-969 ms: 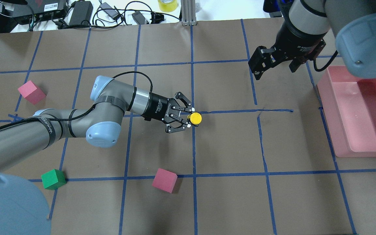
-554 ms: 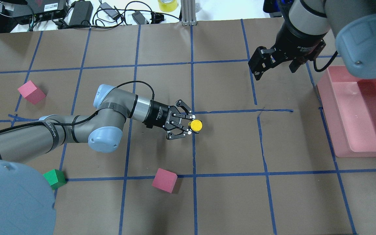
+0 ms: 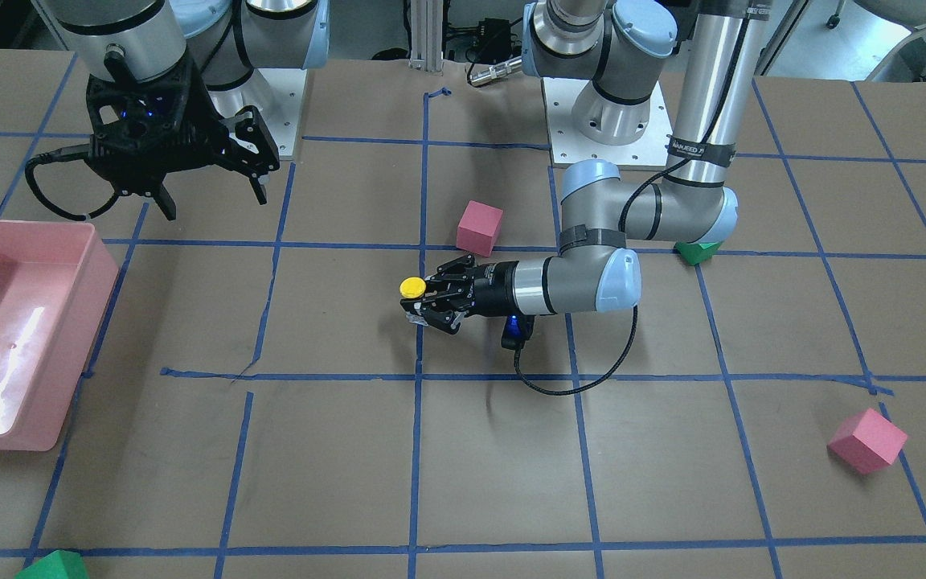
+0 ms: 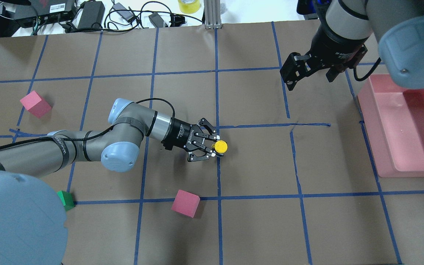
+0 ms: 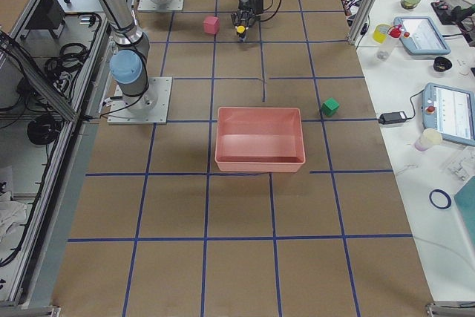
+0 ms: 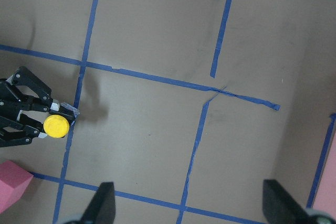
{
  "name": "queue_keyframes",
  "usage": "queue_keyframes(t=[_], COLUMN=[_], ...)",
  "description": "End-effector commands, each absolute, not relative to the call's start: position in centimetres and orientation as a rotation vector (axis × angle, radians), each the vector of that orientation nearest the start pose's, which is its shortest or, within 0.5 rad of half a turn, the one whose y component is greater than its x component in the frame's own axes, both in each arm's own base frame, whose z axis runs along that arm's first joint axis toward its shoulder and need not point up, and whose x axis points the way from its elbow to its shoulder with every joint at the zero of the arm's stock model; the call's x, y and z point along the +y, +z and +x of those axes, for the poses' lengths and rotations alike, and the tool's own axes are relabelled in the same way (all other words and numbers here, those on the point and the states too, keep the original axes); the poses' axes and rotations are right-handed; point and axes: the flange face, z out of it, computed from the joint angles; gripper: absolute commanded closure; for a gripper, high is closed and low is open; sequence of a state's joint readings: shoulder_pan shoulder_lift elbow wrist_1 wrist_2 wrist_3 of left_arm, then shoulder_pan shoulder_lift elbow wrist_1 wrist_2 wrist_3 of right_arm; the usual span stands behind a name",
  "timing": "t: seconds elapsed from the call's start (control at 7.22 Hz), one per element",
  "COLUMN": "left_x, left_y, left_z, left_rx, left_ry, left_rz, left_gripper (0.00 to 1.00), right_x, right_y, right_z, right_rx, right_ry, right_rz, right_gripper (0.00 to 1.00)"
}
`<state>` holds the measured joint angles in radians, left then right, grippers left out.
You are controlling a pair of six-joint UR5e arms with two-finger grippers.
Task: Align button upright
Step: 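Rotate the held button upright with the left gripper and set it down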
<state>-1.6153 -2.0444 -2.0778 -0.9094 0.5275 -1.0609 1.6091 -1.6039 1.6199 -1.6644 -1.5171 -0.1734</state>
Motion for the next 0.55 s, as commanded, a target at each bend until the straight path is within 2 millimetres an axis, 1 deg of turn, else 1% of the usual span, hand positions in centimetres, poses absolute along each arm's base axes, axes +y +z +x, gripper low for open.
queue_keyframes(t=[0.0,0.14,0.28,0.42], left_x=[-48.24,-48.29,-48.24,-48.51], left_y=[12.6,12.45,12.04,12.55], left_z=[-23.93,-23.77,-23.33,-23.3], left_rx=[-1.868,-1.898,-1.962,-1.96], left_ry=[-0.986,-0.975,-0.955,-0.948], left_rz=[1.287,1.3,1.351,1.369], left_gripper=[0.81,0.19,0.0,0.0], right_x=[-47.93,-47.98,-47.98,-47.98], right_y=[48.99,48.91,48.91,48.91], right_z=[15.71,15.72,15.72,15.72], right_rx=[3.073,3.073,3.073,3.073], right_ry=[-0.126,-0.124,-0.124,-0.124], right_rz=[-0.33,-0.33,-0.33,-0.33], right_gripper=[0.0,0.0,0.0,0.0])
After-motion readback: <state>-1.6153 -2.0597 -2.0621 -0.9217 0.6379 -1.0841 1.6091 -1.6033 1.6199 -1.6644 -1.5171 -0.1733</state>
